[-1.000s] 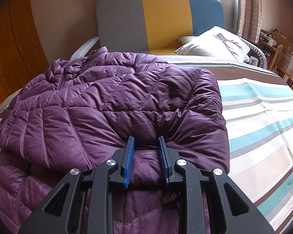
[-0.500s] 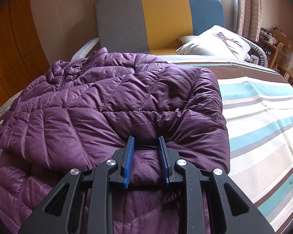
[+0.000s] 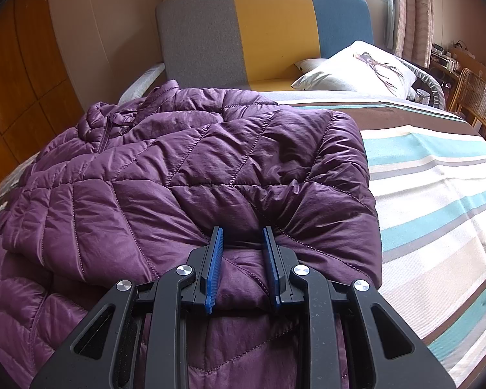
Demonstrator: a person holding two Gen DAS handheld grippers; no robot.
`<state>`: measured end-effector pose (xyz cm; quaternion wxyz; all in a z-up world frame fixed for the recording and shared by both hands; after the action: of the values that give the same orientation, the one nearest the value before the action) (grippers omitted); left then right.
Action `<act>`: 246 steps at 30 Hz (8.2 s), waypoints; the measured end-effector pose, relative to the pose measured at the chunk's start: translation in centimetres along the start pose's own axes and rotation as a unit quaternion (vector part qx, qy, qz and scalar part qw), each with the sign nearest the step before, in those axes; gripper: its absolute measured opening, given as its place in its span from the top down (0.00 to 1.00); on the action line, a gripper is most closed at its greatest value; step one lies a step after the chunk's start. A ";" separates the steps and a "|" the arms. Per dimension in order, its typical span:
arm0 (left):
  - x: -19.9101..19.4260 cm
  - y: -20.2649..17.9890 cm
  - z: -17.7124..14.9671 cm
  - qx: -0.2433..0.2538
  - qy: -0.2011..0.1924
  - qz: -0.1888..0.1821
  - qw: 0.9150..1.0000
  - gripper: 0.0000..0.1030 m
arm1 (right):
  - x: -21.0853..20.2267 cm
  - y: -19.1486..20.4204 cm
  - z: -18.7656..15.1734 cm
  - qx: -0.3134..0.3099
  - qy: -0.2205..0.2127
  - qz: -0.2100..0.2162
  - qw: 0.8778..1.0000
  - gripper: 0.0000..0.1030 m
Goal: Fold large clothes
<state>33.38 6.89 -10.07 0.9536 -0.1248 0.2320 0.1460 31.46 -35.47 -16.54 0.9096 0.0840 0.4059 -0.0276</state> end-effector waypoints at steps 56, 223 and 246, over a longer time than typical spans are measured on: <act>2.1 -9.6 -5.6 0.103 0.137 -0.124 0.977 0.74 | 0.0 0.1 0.0 -0.004 -0.004 -0.009 1.000 0.76; -12.9 7.0 -0.6 0.042 -0.018 -0.269 0.962 0.95 | -23.4 -1.2 -2.0 -0.013 -0.198 0.176 0.964 0.94; 3.1 1.5 -3.0 0.097 0.104 -0.165 0.976 0.91 | -7.3 -1.8 1.7 0.055 -0.052 0.097 0.992 0.94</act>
<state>34.29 8.01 -14.40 0.9426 -0.0826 0.3195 -0.0503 27.61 -37.62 -10.27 0.9220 0.1709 0.3458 0.0343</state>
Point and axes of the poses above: each gripper's, at about its wrist camera, not at the fingertips, and x roughly the way its jaws point, y to its left, z to its top, the point moved 7 cm from there along x, roughly the way its jaws point, and after that the axes turned 2 degrees about z, right-handed, at the moved point
